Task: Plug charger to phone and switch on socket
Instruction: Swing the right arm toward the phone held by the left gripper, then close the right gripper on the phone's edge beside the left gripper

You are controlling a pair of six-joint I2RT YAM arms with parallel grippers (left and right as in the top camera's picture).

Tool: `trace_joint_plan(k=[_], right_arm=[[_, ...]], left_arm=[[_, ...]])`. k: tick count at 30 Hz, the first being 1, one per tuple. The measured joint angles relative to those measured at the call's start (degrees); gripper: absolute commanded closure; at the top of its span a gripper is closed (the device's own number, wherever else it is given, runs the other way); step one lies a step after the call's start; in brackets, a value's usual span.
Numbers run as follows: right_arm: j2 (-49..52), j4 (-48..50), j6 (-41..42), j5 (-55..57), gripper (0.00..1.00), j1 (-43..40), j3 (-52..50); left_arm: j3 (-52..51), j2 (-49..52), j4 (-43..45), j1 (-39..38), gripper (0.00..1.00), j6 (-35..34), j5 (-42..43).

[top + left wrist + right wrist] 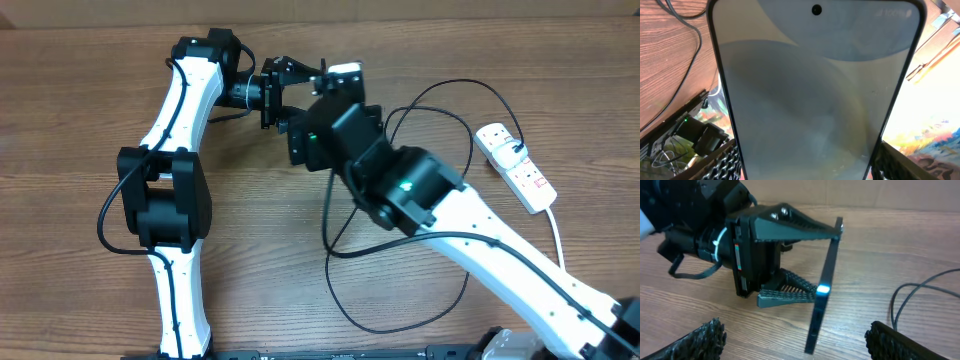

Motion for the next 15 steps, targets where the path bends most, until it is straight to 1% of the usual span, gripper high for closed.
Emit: trace_joint_plan(k=[5, 15], right_arm=[[1.64, 0.13, 2.36, 3.56, 0.12, 1.20, 0.00], [4.66, 1.18, 4.37, 8.02, 0.14, 1.20, 0.00]], left_arm=[[0.00, 0.00, 0.02, 0.00, 0.32, -0.28, 0.00], [0.00, 0.00, 0.00, 0.00, 0.31, -2.84, 0.00]])
